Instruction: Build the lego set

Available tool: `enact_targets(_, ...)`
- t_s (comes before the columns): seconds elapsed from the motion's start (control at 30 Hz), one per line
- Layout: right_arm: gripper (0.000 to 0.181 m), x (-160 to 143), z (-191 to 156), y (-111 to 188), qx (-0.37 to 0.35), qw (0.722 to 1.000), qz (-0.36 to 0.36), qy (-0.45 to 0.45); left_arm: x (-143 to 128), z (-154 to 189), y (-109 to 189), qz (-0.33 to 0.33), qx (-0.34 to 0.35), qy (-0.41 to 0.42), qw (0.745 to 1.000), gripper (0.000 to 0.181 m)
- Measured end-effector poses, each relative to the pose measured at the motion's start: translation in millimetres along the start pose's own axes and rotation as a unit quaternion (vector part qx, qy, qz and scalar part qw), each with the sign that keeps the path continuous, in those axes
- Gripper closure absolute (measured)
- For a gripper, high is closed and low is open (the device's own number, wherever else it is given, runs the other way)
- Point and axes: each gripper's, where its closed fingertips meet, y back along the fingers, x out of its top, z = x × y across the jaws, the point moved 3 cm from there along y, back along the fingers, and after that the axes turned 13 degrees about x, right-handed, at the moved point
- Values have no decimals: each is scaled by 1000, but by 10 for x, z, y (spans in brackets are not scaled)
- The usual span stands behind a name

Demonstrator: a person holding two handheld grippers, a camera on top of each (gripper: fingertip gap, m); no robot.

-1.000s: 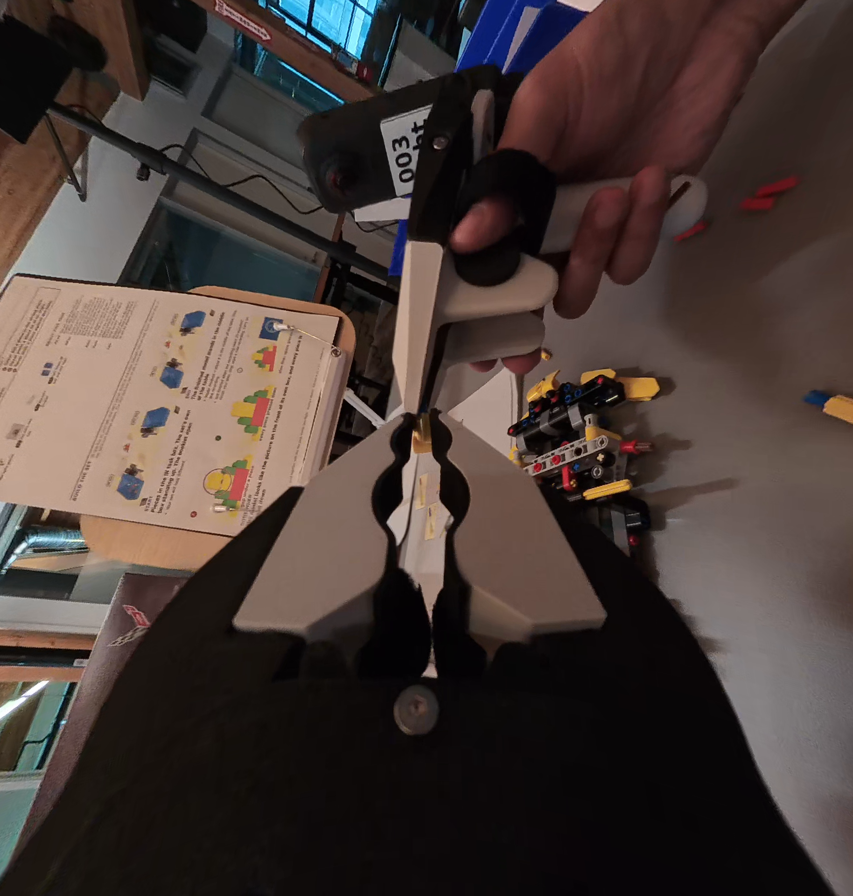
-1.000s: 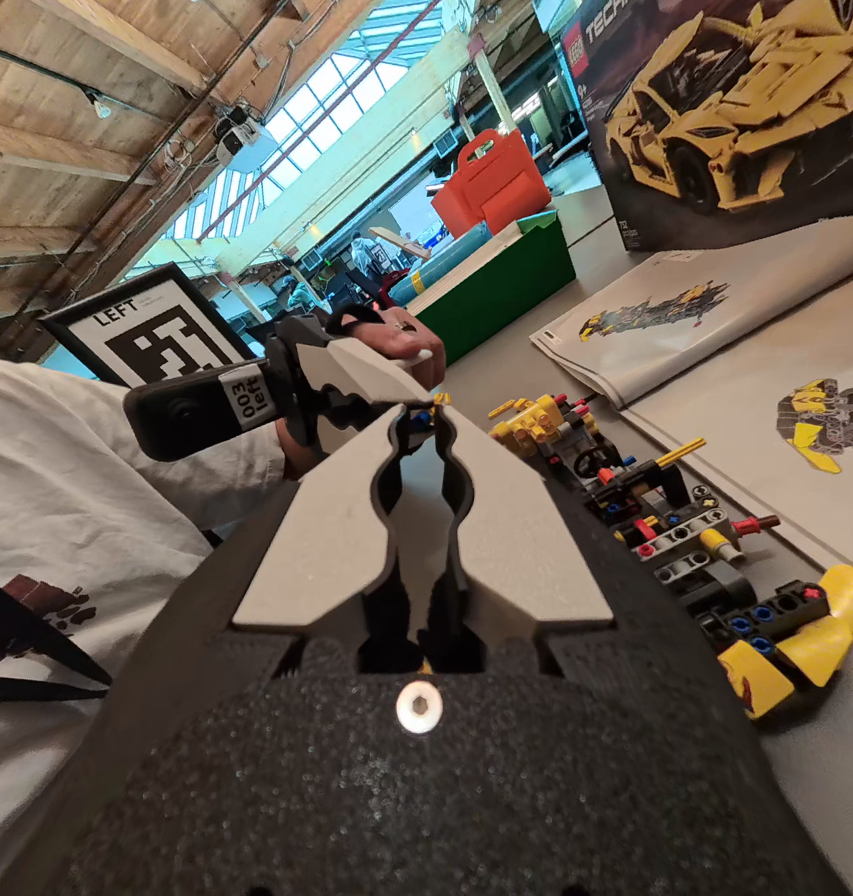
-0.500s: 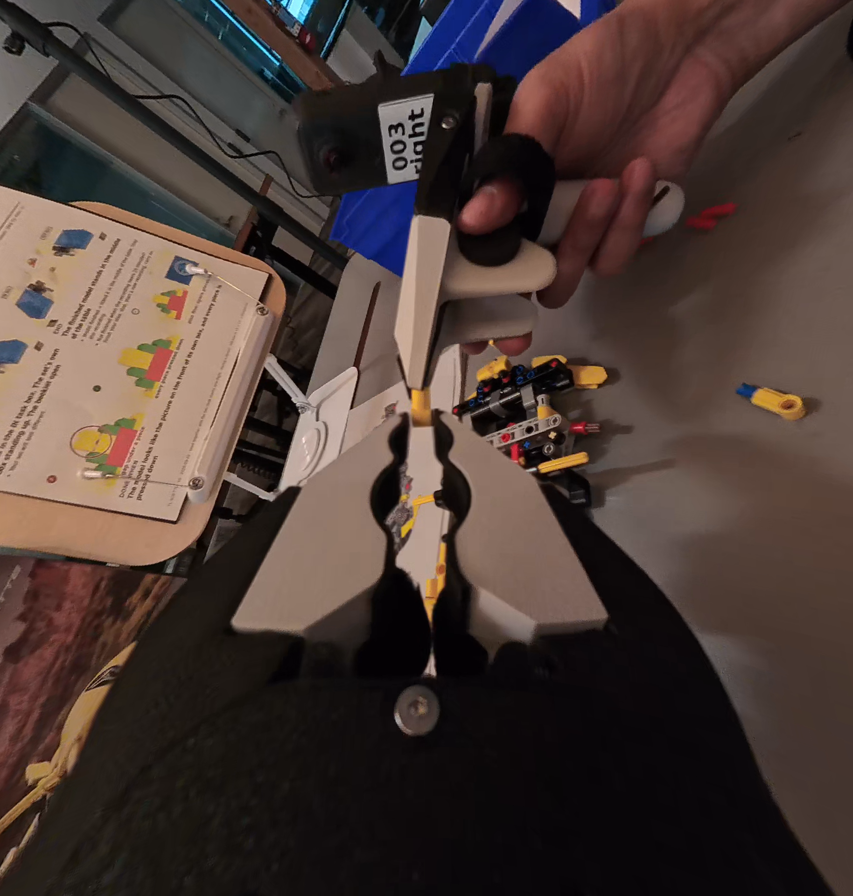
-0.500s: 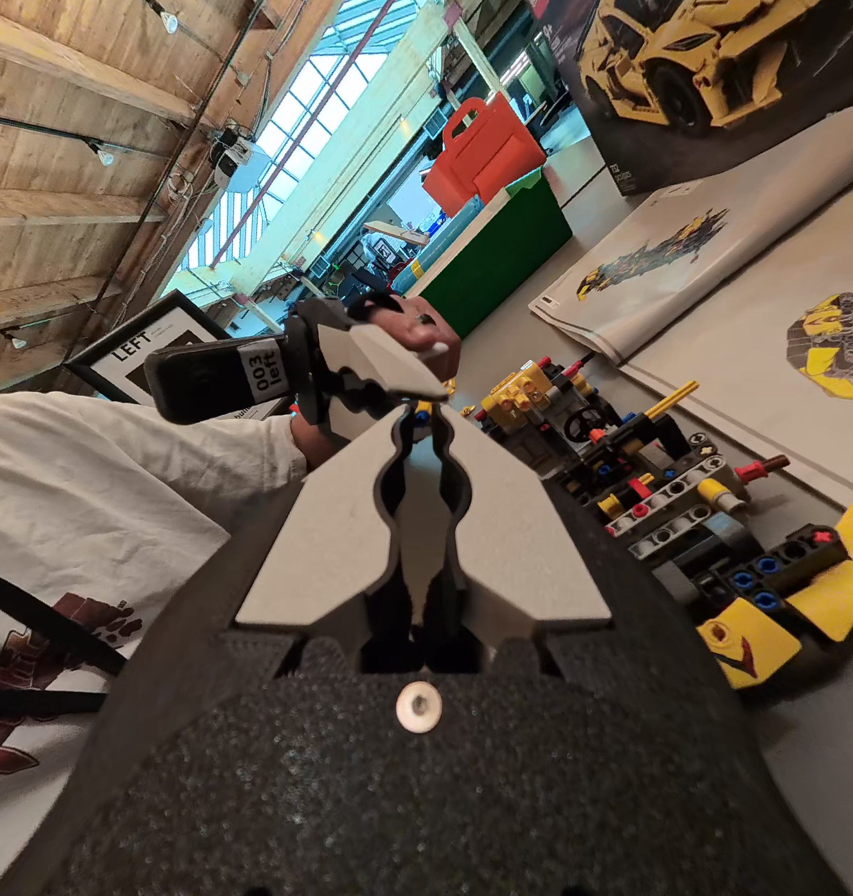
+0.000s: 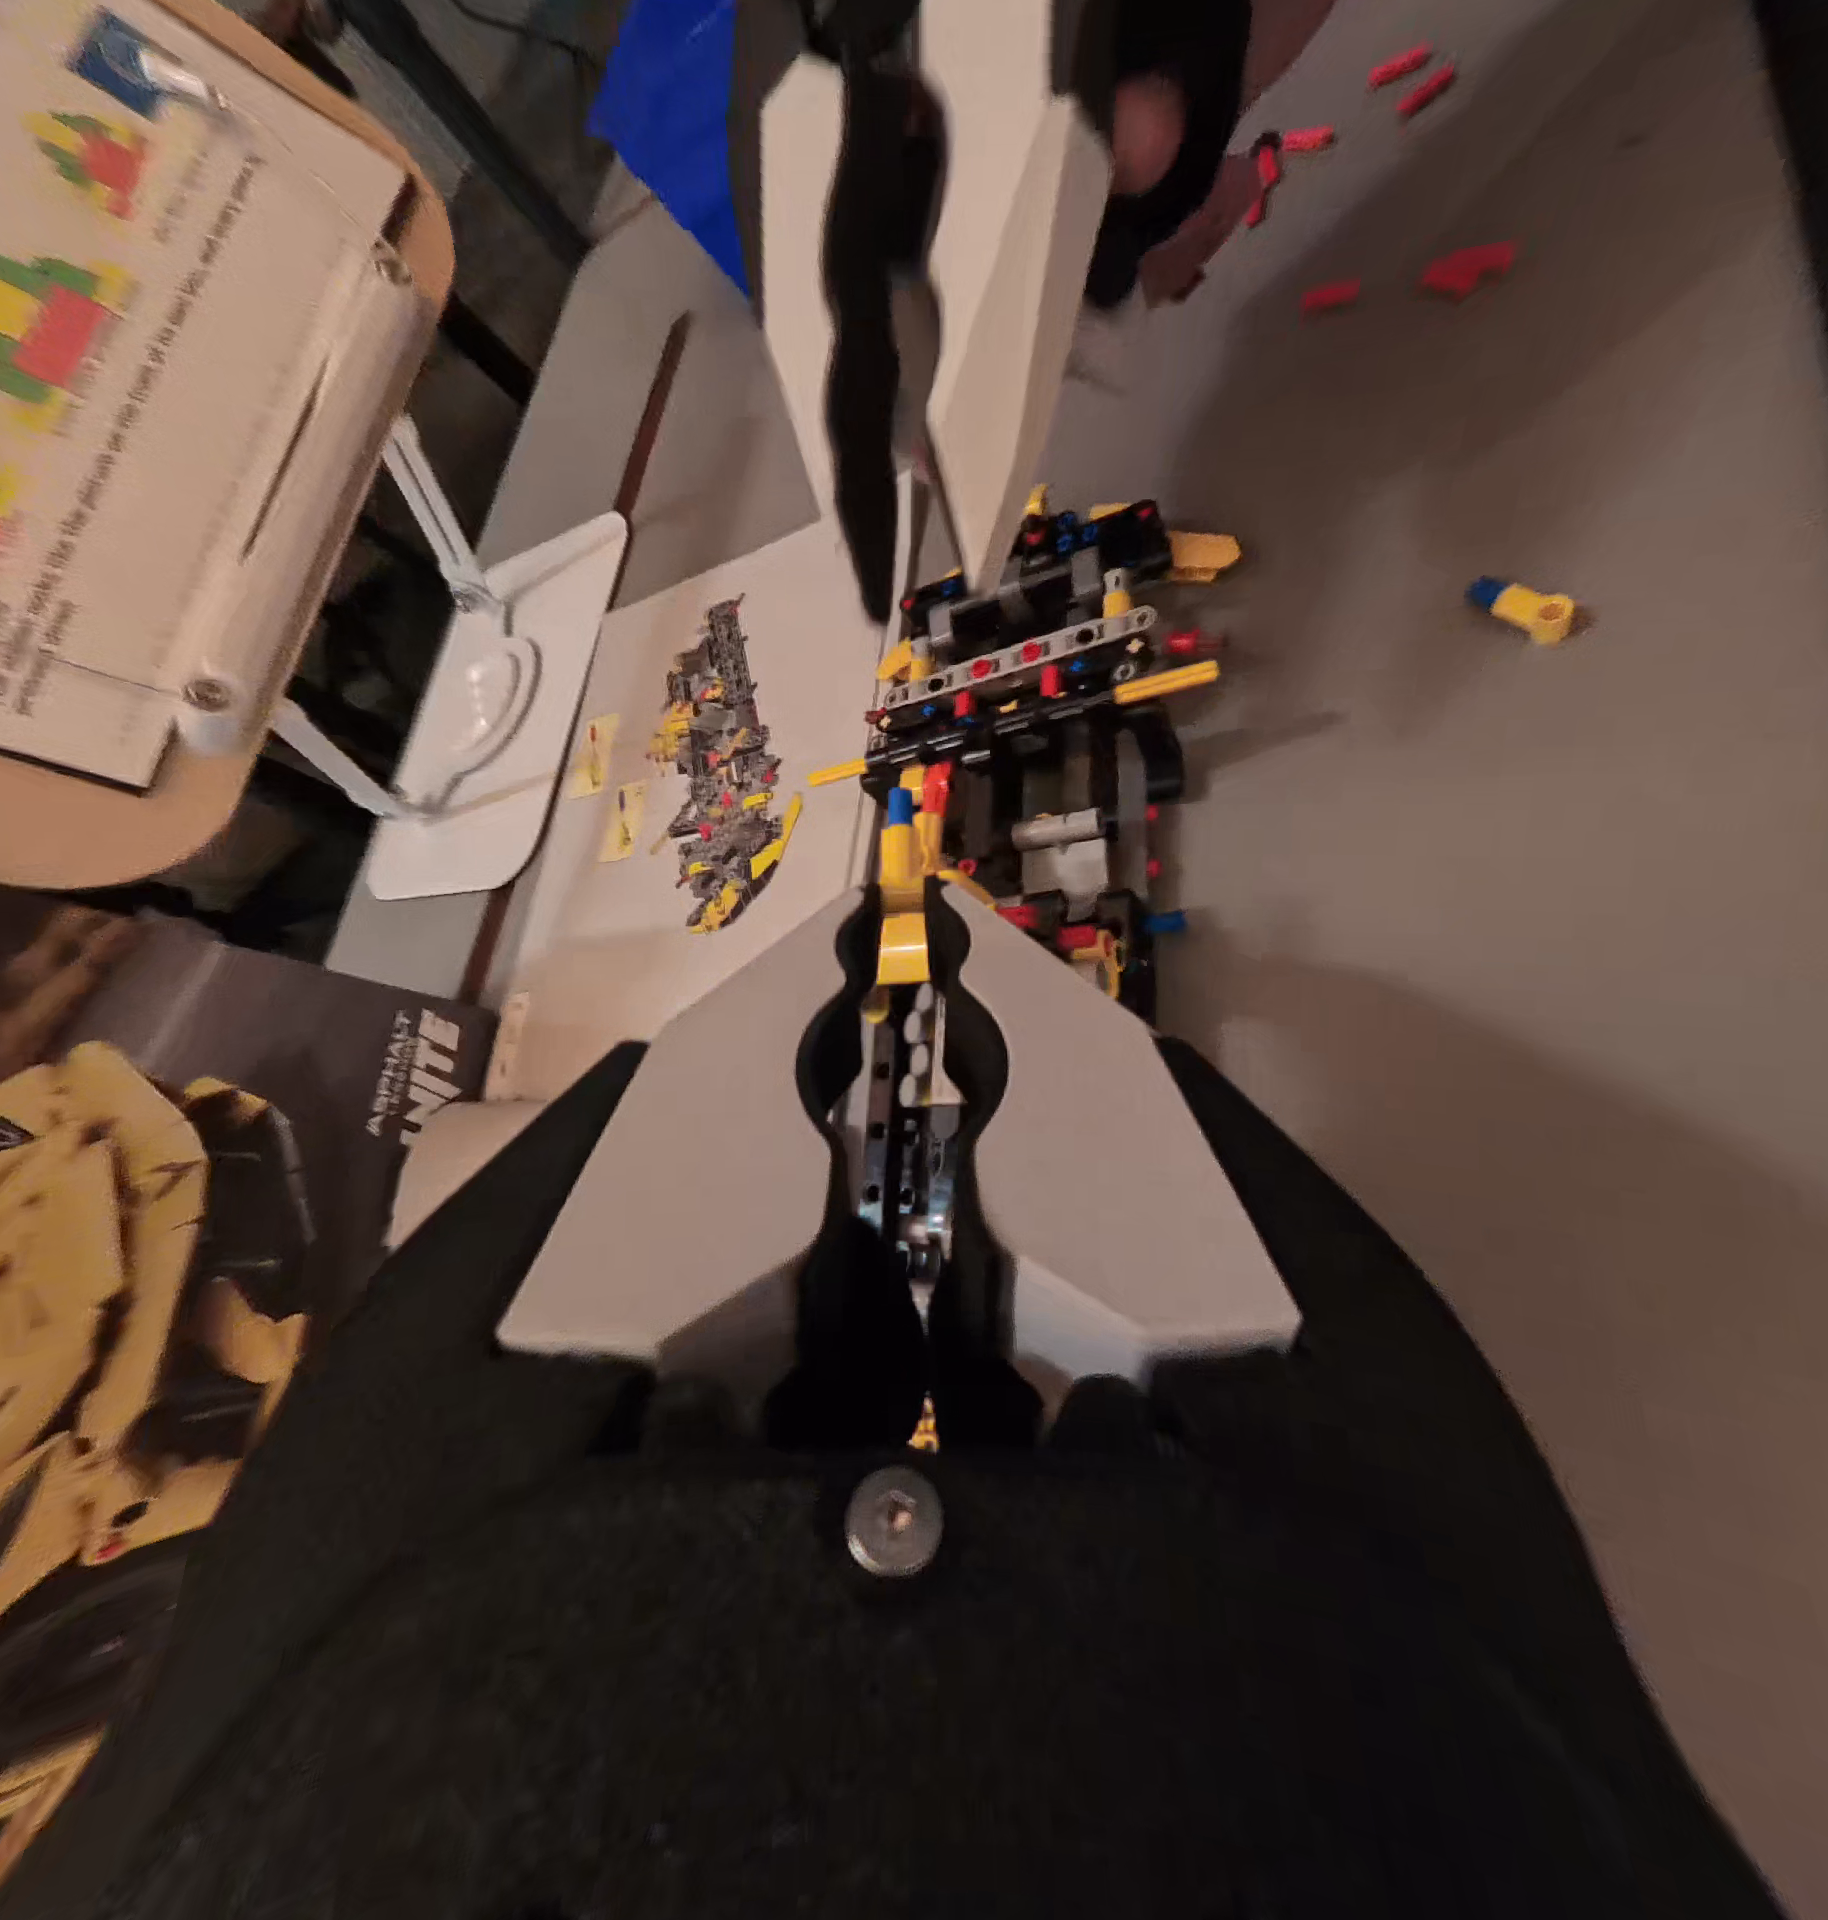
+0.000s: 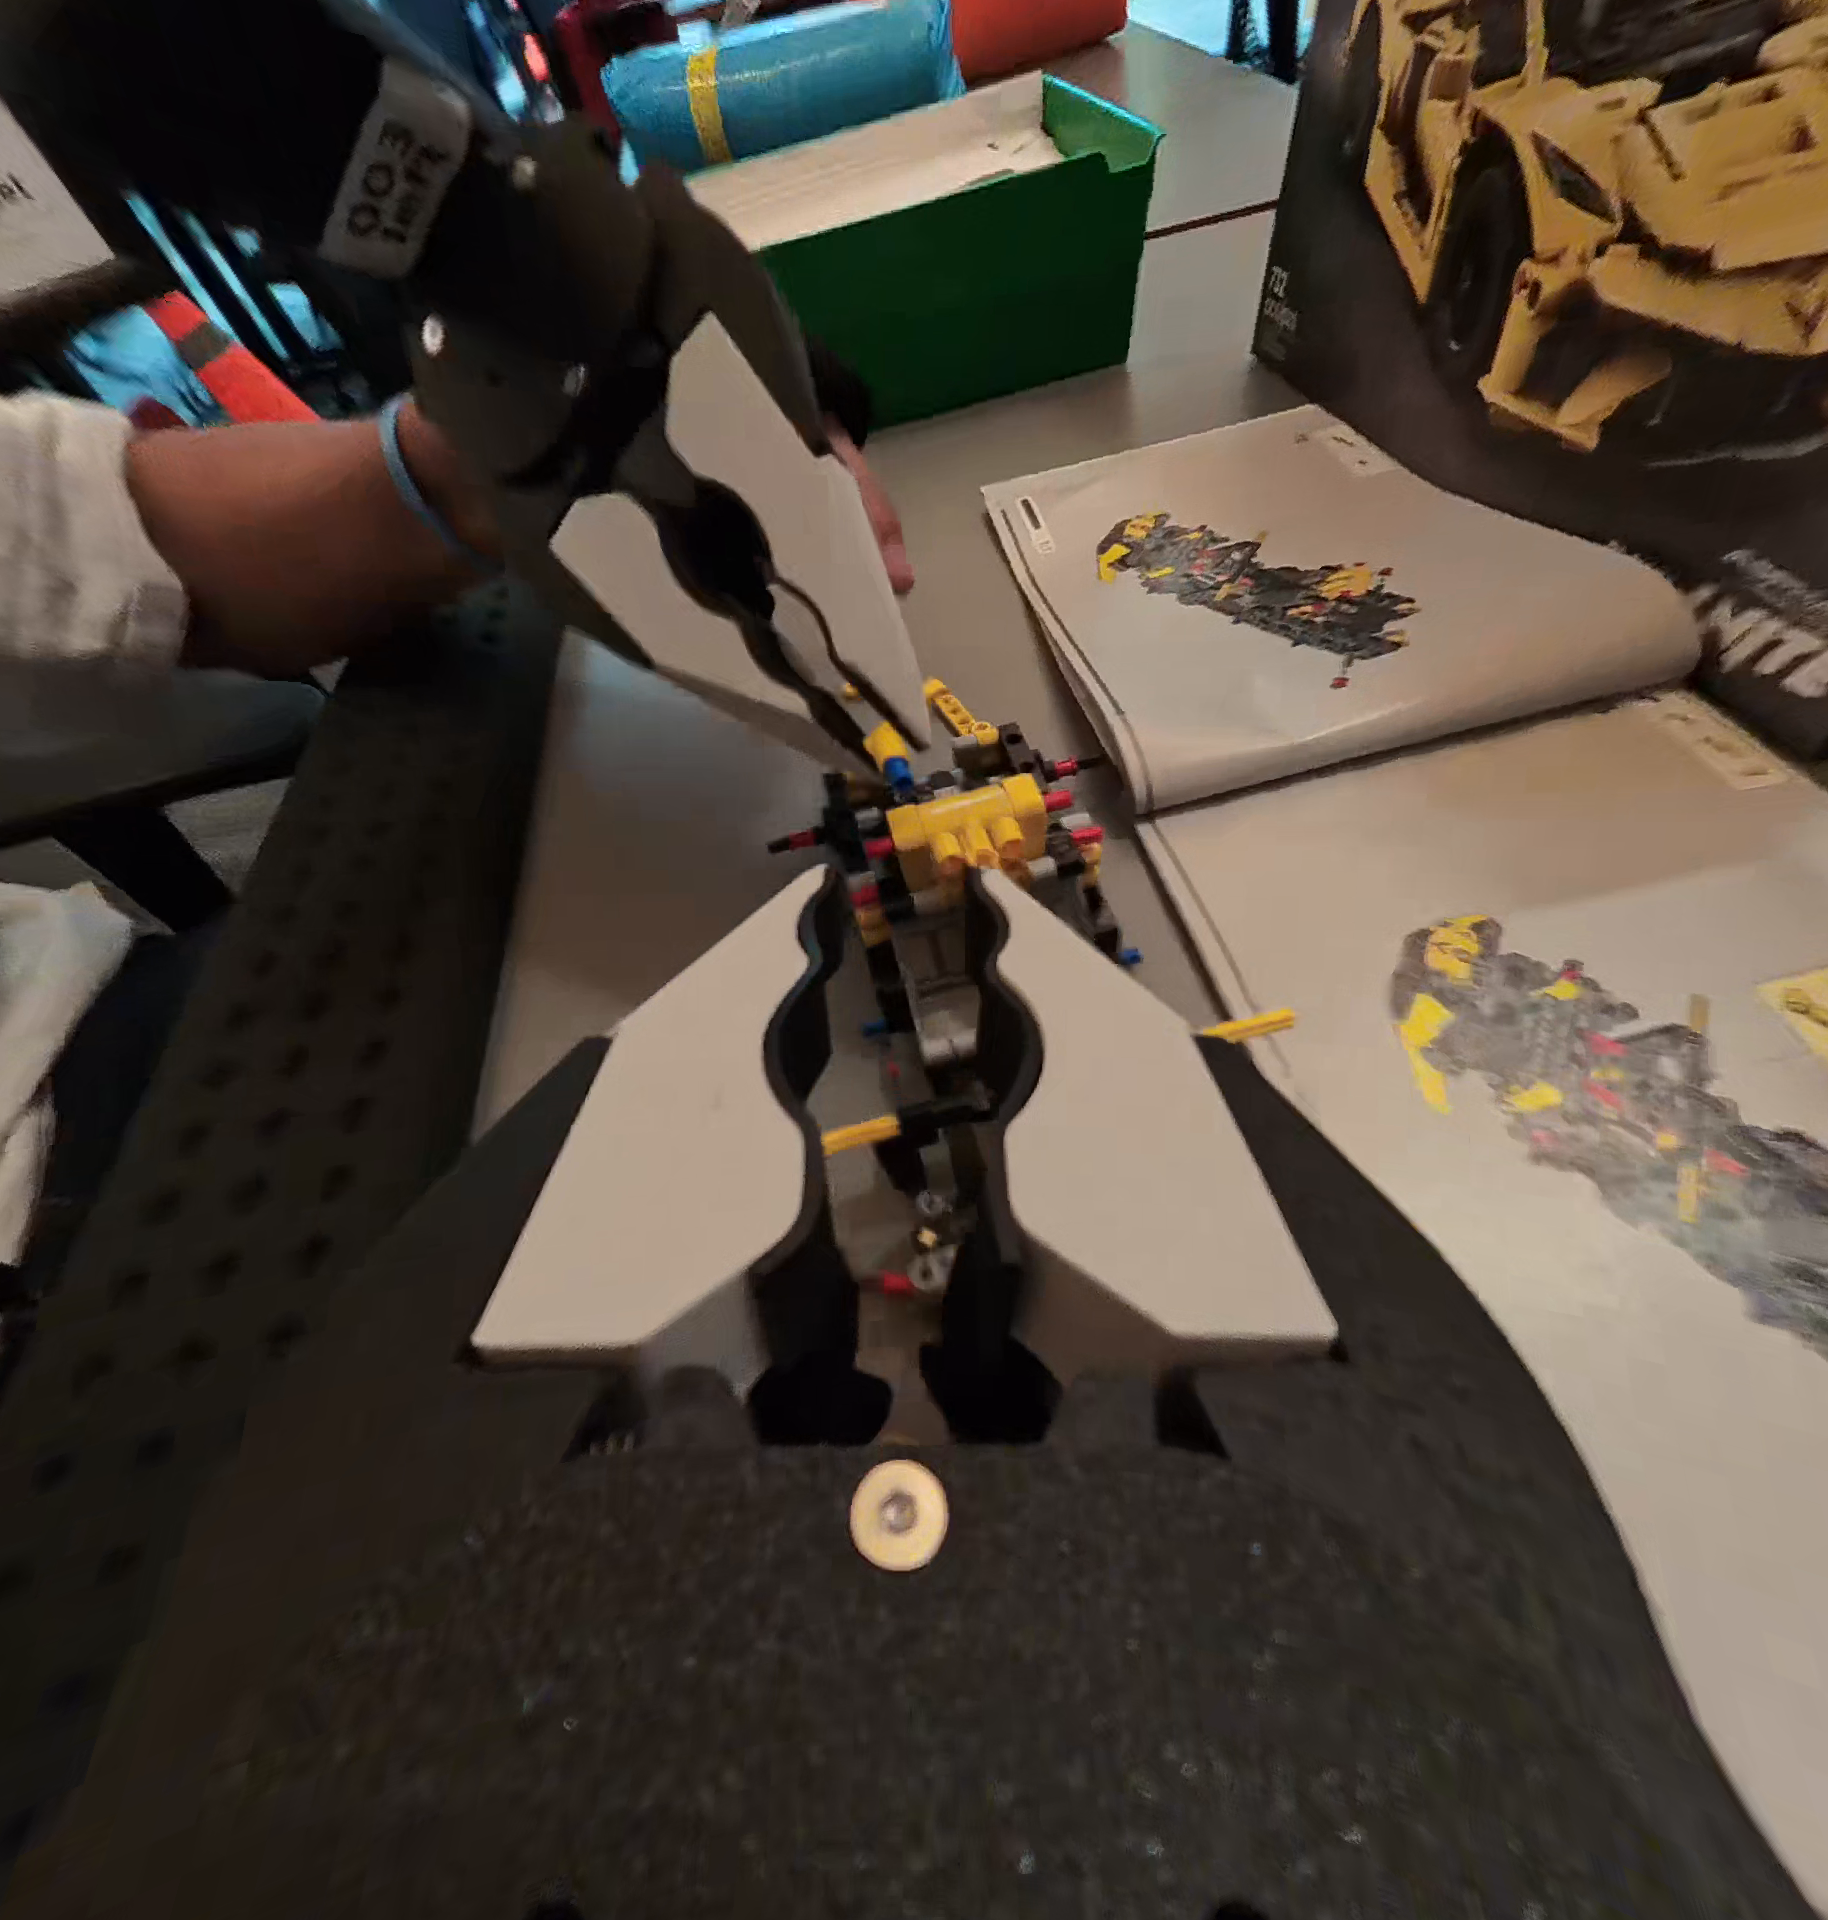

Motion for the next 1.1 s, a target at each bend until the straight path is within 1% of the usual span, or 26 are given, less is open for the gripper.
enact_targets(0.07, 160, -37, -7, -126, 16, 999, 27, -36, 36, 110, 1, 2, -5, -3, 1000, 174)
enact_targets(0.13, 159, -47, -40, -144, 6, 998, 66, -16, 40, 184, -10, -4, -33, 35, 999, 174)
enact_targets(0.2, 159, -141, -104, -166, -34, 998, 28, 54, 31, 203, -23, -7, -52, 60, 997, 174)
enact_targets(0.3, 162, -134, -220, -233, -81, 987, 0, 137, 41, 271, -42, -16, -87, 94, 992, 174)
enact_targets(0.4, 160, -173, -221, -296, -138, 966, -66, 207, 53, 312, -35, -24, -98, 102, 990, 174)
enact_targets(0.47, 164, -171, -258, -300, -158, 956, -67, 240, 64, 331, -28, -31, -115, 132, 984, 174)
enact_targets(0.53, 164, -190, -242, -316, -179, 945, -87, 258, 130, 306, -24, -12, -128, 186, 974, 174)
enact_targets(0.57, 170, -165, -233, -304, -193, 943, -78, 259, 149, 259, -34, -3, -121, 208, 971, 174)
enact_targets(0.63, 172, -75, -197, -225, -214, 947, -36, 238, 198, 167, -27, 28, -107, 242, 964, 174)
enact_targets(0.67, 171, -37, -180, -186, -204, 956, -12, 210, 224, 117, -16, 46, -98, 254, 961, 174)
enact_targets(0.73, 167, 34, -193, -147, -149, 979, 46, 135, 254, 47, -6, 67, -80, 270, 957, 174)
enact_targets(0.8, 161, 84, -243, -142, -97, 988, 83, 91, 277, 28, -8, 76, -72, 275, 956, 174)
enact_targets(0.9, 162, 132, -296, -123, -99, 983, 99, 115, 330, 11, 13, 95, -67, 281, 953, 174)
enact_targets(0.93, 164, 130, -343, -156, -85, 984, 96, 121, 339, 13, 8, 97, -65, 280, 953, 174)
enact_targets(0.97, 163, 133, -388, -198, -72, 985, 96, 123, 347, 47, -5, 94, -70, 274, 954, 174)
enact_targets(1.0, 162, 122, -399, -236, -76, 985, 88, 129, 345, 73, -22, 90, -69, 268, 957, 174)
enact_targets(1.07, 164, 118, -381, -206, -108, 978, 70, 164, 337, 80, -36, 93, -65, 265, 958, 174)
enact_targets(1.1, 165, 148, -405, -165, -106, 976, 83, 170, 334, 63, -37, 93, -68, 281, 953, 174)
